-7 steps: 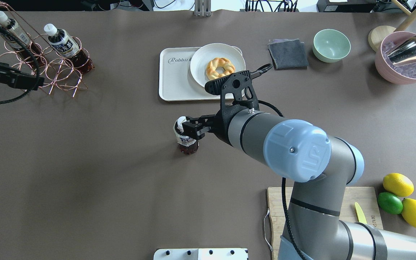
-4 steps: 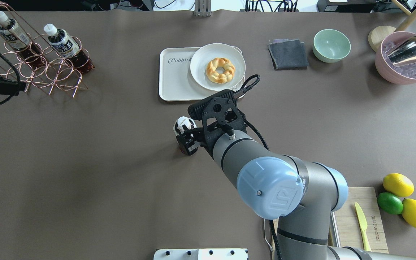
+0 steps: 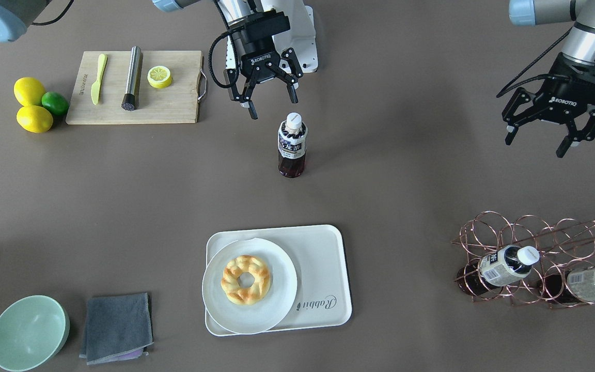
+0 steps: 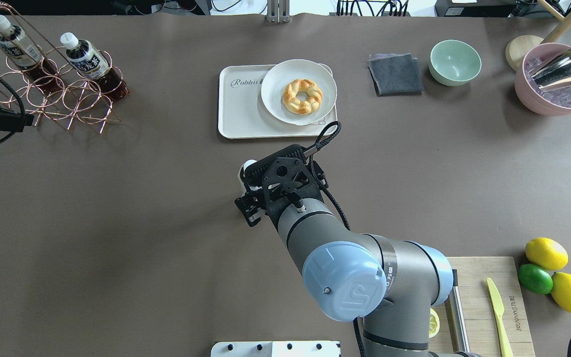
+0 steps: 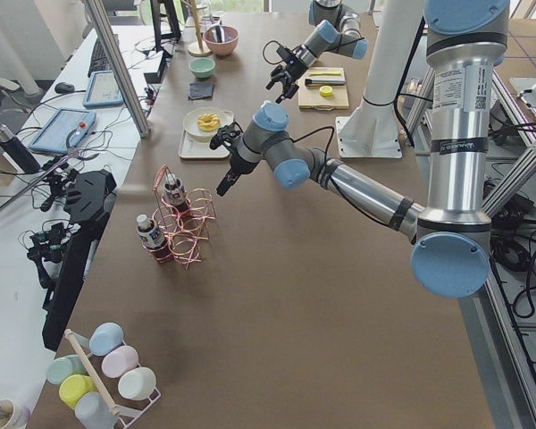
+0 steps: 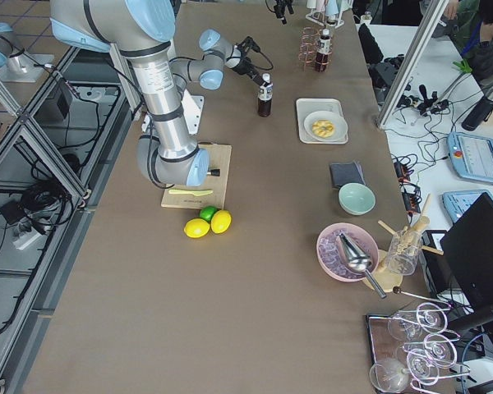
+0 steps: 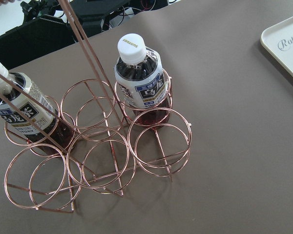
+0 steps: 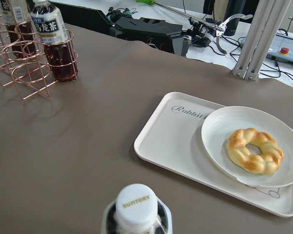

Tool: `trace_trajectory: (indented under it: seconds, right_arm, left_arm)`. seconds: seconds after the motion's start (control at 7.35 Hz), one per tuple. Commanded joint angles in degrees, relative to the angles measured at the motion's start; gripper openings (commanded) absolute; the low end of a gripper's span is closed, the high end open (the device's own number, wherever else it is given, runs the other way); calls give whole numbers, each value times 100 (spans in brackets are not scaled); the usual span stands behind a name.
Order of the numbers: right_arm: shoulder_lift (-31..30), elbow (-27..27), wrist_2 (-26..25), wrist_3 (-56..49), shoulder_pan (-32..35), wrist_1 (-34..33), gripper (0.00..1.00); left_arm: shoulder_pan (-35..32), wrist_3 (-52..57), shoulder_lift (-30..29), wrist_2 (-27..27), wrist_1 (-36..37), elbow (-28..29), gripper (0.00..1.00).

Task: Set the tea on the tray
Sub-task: 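Grasp the tea bottle with the right gripper while the left gripper releases it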

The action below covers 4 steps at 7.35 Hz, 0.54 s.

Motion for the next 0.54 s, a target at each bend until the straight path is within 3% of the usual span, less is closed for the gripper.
trace_trajectory:
  seconds: [0.0, 0.41]
  right_arm:
    - [200, -64, -210, 17, -155, 23, 100]
    - [253, -239, -334, 17, -182, 233, 98]
  left_arm:
    - [-12, 18, 9, -109, -2, 13, 98]
    - [-117, 334, 9, -128, -11, 92, 98]
